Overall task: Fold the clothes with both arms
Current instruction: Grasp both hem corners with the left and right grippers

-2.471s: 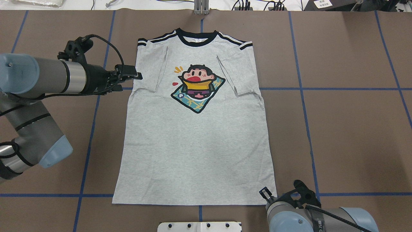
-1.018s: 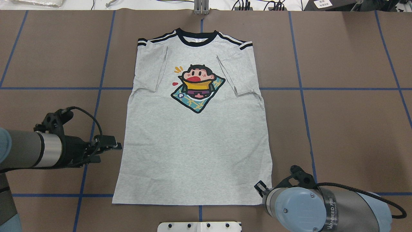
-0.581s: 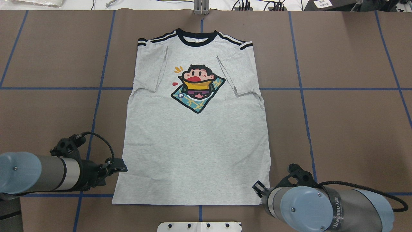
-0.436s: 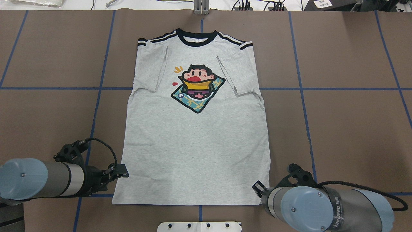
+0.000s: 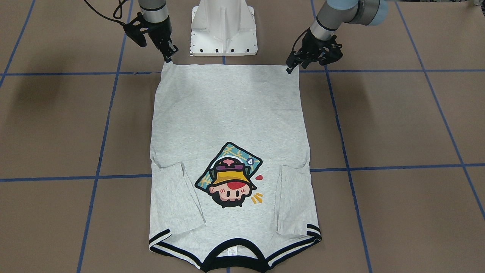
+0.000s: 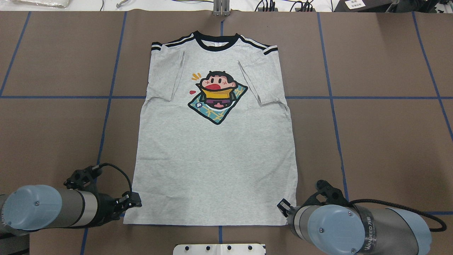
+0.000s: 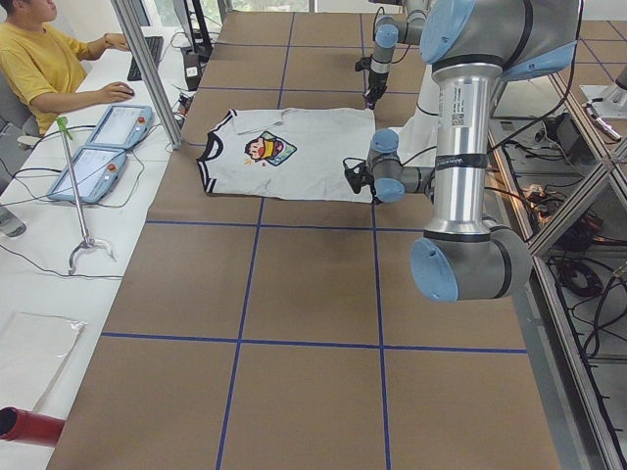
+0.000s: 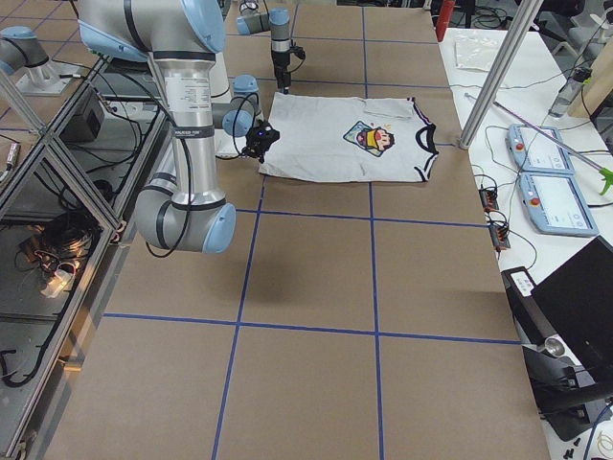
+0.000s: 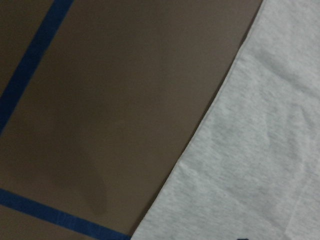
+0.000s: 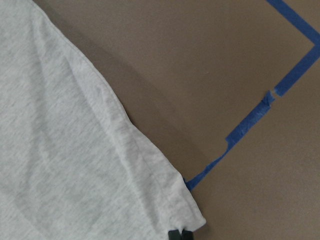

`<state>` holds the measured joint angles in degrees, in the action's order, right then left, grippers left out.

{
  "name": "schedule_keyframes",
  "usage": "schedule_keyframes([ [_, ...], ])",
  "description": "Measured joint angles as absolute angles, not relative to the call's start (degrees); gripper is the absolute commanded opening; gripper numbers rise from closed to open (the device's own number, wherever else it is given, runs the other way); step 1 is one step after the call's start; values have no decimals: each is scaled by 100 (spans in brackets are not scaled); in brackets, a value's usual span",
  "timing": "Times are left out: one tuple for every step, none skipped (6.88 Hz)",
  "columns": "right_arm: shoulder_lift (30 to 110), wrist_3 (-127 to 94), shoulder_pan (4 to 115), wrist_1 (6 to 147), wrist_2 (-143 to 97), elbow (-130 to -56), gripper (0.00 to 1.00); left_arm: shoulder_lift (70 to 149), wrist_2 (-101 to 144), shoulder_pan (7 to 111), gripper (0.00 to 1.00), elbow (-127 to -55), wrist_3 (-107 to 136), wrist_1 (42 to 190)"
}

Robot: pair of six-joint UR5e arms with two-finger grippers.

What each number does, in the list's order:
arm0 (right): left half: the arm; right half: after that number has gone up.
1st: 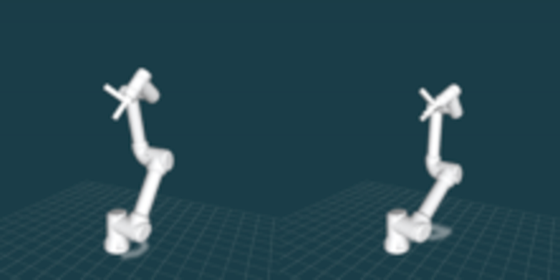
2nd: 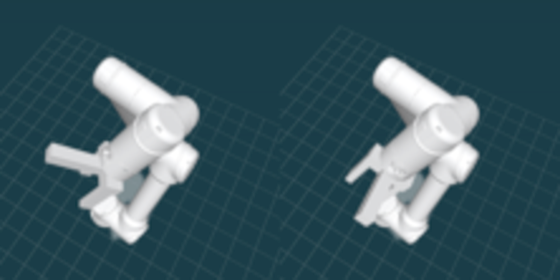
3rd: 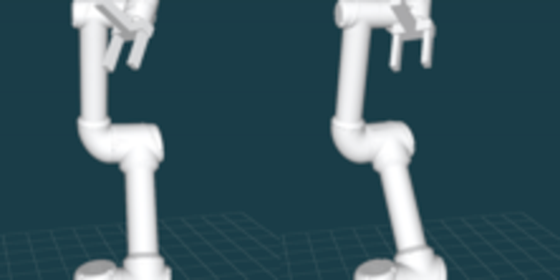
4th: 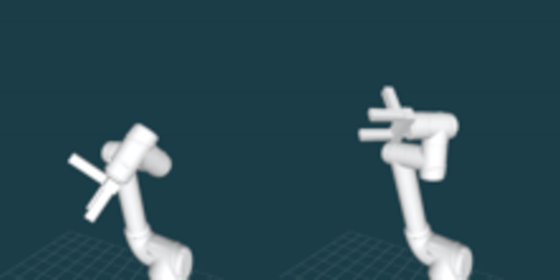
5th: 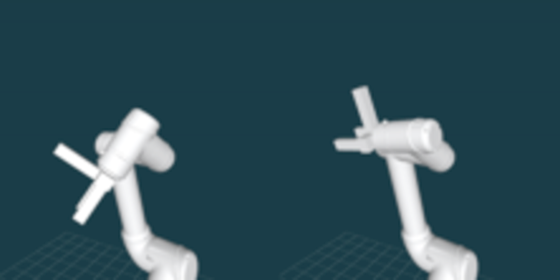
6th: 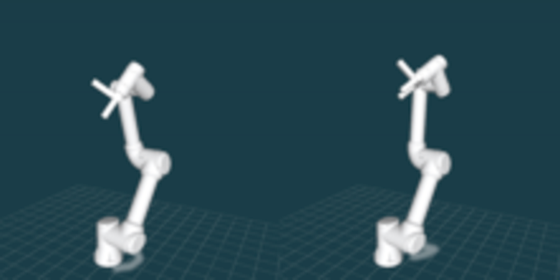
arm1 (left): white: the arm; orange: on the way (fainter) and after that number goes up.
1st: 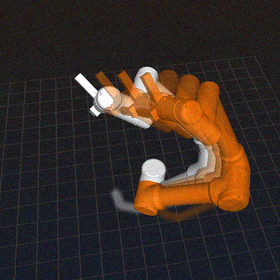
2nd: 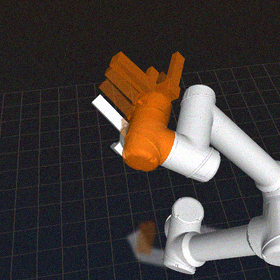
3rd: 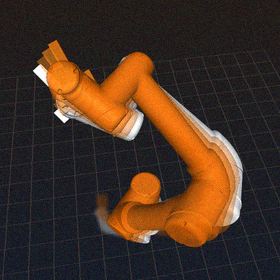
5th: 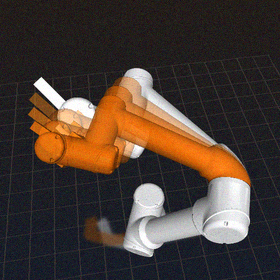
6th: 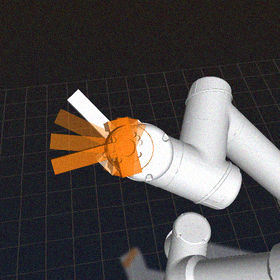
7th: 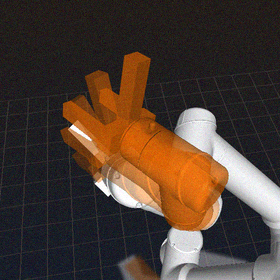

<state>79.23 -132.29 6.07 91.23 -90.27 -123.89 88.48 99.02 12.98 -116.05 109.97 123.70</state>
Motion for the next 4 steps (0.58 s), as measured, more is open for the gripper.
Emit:
schedule_keyframes([
  [7918, -13228, 603, 9123, -9025, -12386, 0, 8848, 9898, 1243, 69, -11600, 10999, 12333],
  [7916, -13228, 601, 9123, -9021, -12382, 0, 8842, 9897, 1202, 66, -11593, 11000, 12320],
  [7916, -13228, 601, 9123, -9017, -12372, 0, 8835, 9897, 1162, 64, -11586, 10999, 12316],
  [7913, -13229, 603, 9123, -9012, -12361, 0, 8827, 9897, 1137, 60, -11580, 11001, 12312],
])
